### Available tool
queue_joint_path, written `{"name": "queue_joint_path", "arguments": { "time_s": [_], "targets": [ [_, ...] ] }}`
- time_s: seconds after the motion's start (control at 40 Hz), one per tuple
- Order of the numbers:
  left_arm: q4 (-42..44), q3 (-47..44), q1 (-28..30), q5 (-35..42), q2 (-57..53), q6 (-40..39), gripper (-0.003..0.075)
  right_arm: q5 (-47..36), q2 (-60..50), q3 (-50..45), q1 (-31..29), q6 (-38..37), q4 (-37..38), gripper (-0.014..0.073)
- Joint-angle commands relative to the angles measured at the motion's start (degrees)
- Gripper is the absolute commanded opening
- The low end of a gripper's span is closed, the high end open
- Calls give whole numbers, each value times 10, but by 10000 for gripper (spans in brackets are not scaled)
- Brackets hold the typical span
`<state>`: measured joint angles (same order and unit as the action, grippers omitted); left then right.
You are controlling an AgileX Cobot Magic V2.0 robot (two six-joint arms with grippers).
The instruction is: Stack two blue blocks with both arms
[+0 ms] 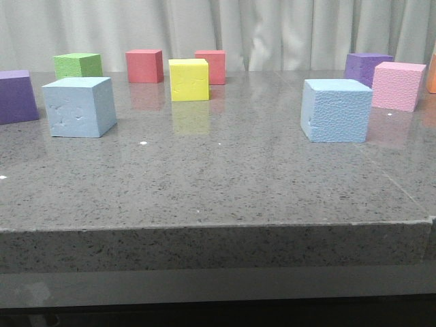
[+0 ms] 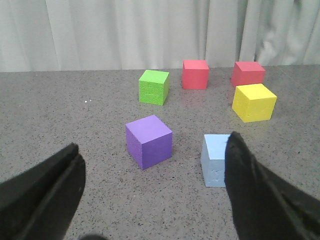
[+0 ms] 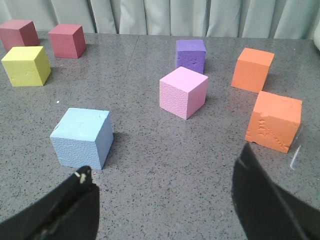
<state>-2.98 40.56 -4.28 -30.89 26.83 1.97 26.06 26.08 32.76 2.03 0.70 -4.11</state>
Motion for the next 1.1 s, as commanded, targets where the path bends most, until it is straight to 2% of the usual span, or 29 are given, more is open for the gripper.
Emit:
{"name": "queue_joint_path", "arguments": {
  "time_s": [0.0, 0.25, 0.3, 0.48, 0.55, 0.65, 0.75, 0.85, 1.08],
  "targets": [
    [0, 19, 1, 53, 6, -6, 566, -41, 8, 16, 0, 3, 5, 563],
    [0, 19, 1, 53, 6, -6, 566, -28, 23, 46, 0, 4, 5, 563],
    [0, 19, 1, 53, 6, -6, 566, -4, 43, 71, 0, 4, -2, 563],
    [0, 19, 1, 53, 6, -6, 566, 155, 159, 193, 0, 4, -49, 563],
    [0, 19, 1, 53, 6, -6, 566, 223, 215, 242, 3, 27, -79, 563],
    [0, 19, 1, 53, 6, -6, 566, 281, 296, 298, 28, 61, -117, 563],
    [0, 19, 1, 53, 6, -6, 566, 319, 366, 346, 66, 59, -108, 562],
    [0, 19, 1, 53, 6, -6, 566, 349, 432, 397, 107, 25, -85, 559],
    [0, 19, 1, 53, 6, -6, 566, 361, 554, 506, 175, -145, 55, 559]
  ]
}}
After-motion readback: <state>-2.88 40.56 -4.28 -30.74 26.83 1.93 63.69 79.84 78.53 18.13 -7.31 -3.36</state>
